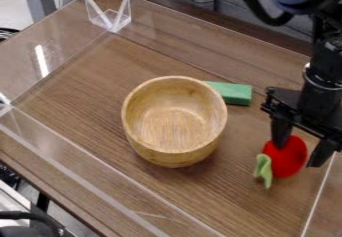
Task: Move the red fruit to the left
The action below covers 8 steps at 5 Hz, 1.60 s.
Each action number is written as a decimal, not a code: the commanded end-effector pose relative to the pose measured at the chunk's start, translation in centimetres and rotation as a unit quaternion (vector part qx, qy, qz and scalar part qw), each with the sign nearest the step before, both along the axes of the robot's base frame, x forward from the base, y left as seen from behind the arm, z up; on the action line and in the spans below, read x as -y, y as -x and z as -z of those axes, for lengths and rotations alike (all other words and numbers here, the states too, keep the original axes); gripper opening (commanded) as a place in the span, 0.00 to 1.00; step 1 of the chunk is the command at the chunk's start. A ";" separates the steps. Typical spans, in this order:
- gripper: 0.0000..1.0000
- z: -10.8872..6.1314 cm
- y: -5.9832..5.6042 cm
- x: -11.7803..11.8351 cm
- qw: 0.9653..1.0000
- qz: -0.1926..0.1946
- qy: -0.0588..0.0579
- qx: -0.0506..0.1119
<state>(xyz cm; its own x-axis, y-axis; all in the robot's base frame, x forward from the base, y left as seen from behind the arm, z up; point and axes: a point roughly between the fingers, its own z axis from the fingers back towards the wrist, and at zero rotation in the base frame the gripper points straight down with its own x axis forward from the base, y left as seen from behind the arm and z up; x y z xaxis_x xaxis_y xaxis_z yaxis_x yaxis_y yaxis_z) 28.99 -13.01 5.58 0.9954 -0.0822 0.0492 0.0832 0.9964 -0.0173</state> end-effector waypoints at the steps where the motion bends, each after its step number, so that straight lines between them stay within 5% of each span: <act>1: 0.00 -1.3 -1.8 -0.7 0.999 -0.044 0.006 0.027; 2: 1.00 -0.6 -1.3 -1.3 0.998 -0.051 0.004 0.026; 3: 1.00 -0.2 -0.6 -1.7 0.998 -0.056 0.001 0.028; 4: 0.00 -0.6 -0.2 -1.5 0.998 -0.053 0.003 0.034; 5: 0.00 -1.0 0.1 -1.4 0.998 -0.050 0.003 0.038; 6: 1.00 -1.8 0.2 -1.3 0.999 -0.029 0.005 0.040; 8: 1.00 -3.0 0.4 -0.4 0.998 0.021 0.014 0.050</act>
